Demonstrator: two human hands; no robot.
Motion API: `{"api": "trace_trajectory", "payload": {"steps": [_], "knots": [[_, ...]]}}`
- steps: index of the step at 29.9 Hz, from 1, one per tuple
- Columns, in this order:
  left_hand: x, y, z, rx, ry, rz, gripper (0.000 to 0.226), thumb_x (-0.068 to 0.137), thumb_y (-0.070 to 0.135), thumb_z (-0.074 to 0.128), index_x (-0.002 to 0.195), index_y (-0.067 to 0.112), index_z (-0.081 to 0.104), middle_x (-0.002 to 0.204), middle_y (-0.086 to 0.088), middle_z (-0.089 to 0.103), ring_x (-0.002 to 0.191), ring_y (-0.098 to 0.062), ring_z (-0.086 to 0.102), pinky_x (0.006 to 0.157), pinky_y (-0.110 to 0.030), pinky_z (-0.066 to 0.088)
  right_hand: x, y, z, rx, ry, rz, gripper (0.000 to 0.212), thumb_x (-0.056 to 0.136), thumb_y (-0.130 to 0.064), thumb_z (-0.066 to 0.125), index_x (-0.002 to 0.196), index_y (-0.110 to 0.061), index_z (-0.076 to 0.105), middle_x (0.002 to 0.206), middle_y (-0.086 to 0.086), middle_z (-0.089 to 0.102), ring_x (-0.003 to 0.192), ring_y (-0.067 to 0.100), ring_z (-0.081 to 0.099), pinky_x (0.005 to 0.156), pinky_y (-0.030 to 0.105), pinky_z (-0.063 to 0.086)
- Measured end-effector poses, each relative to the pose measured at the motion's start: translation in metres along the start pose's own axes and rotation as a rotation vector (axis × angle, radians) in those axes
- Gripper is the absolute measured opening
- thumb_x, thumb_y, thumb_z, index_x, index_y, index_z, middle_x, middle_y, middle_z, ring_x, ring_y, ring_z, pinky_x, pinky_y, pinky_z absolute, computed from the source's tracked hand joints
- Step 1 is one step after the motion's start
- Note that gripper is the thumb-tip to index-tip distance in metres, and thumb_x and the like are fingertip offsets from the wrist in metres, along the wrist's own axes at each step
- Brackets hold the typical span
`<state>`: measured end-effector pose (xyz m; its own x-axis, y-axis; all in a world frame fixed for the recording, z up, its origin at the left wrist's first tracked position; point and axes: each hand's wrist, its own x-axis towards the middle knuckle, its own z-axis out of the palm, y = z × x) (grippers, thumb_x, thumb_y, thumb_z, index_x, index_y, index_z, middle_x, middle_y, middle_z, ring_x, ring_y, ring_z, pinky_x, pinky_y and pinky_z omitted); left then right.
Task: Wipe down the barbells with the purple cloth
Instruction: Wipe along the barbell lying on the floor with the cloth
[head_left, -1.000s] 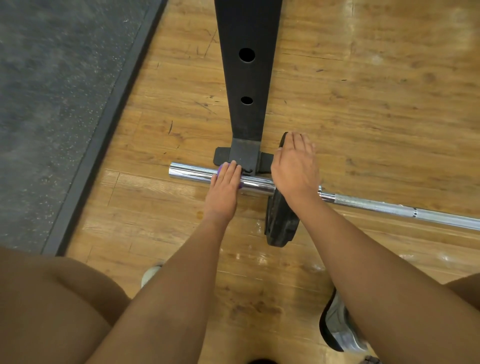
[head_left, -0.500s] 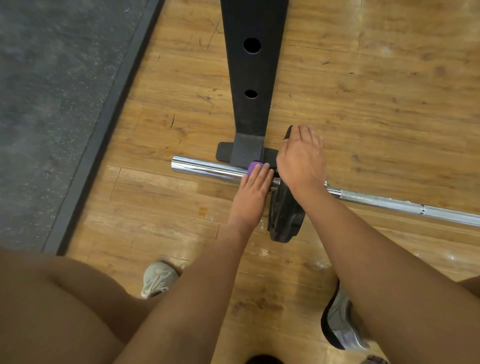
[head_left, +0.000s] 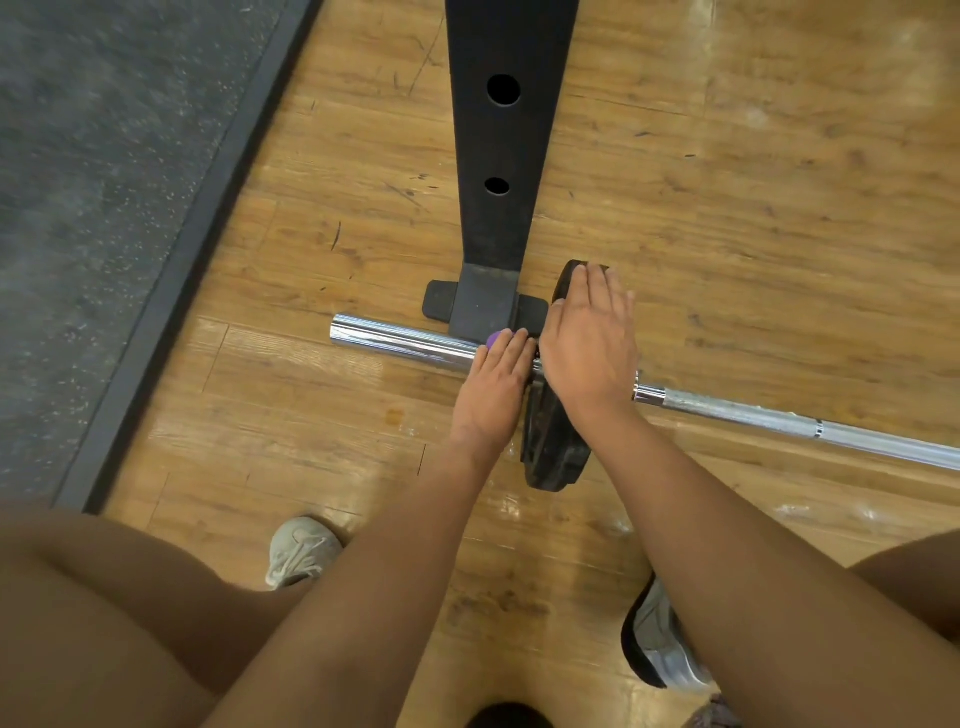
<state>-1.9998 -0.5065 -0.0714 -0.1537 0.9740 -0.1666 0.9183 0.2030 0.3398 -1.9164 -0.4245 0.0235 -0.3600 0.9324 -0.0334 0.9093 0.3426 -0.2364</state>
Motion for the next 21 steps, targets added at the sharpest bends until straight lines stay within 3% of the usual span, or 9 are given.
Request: {"api": "trace_trajectory", "payload": {"steps": [4, 9, 15, 21], "knots": [[-0.019, 0.013, 0.006, 0.060, -0.028, 0.038, 0.070, 0.100, 0.015, 0.031, 0.162, 0.017, -0.002, 0.169, -0.004, -0.007, 0.155, -0.023, -0.011, 0.127, -0.042, -0.001, -0.024, -0.002, 0.002, -0.032, 0.031, 0.001, 0.055, 0.106, -0.027, 0.030, 0.157, -0.005, 0.030, 0.163, 0.011, 0.029, 0.154, 0.027, 0.016, 0.127, 0.047, 0.010], [-0.018, 0.000, 0.000, -0.003, -0.055, -0.036, 0.074, 0.100, 0.005, 0.049, 0.162, 0.018, 0.010, 0.169, -0.003, 0.009, 0.156, -0.020, -0.001, 0.125, -0.040, 0.002, -0.059, -0.001, 0.004, 0.016, 0.057, -0.027, 0.056, 0.103, -0.025, 0.034, 0.155, -0.004, 0.032, 0.162, 0.013, 0.031, 0.153, 0.029, 0.019, 0.126, 0.048, 0.010], [-0.062, 0.008, 0.006, 0.023, -0.017, -0.010, 0.075, 0.099, -0.003, 0.041, 0.161, 0.016, 0.002, 0.169, -0.003, -0.002, 0.155, -0.018, -0.010, 0.127, -0.039, -0.003, -0.064, 0.011, -0.011, -0.017, 0.067, -0.079, 0.047, 0.102, -0.025, 0.041, 0.144, -0.007, 0.051, 0.133, 0.012, 0.050, 0.124, 0.030, 0.042, 0.119, 0.051, 0.026], [-0.086, 0.014, 0.003, 0.039, -0.036, -0.007, 0.070, 0.103, 0.001, 0.037, 0.161, 0.015, 0.001, 0.169, -0.002, -0.002, 0.155, -0.017, -0.008, 0.123, -0.036, -0.006, -0.068, 0.020, -0.017, 0.081, -0.130, -0.159, 0.051, 0.104, -0.021, 0.041, 0.153, -0.006, 0.037, 0.157, 0.011, 0.036, 0.149, 0.026, 0.024, 0.124, 0.043, 0.022]]}}
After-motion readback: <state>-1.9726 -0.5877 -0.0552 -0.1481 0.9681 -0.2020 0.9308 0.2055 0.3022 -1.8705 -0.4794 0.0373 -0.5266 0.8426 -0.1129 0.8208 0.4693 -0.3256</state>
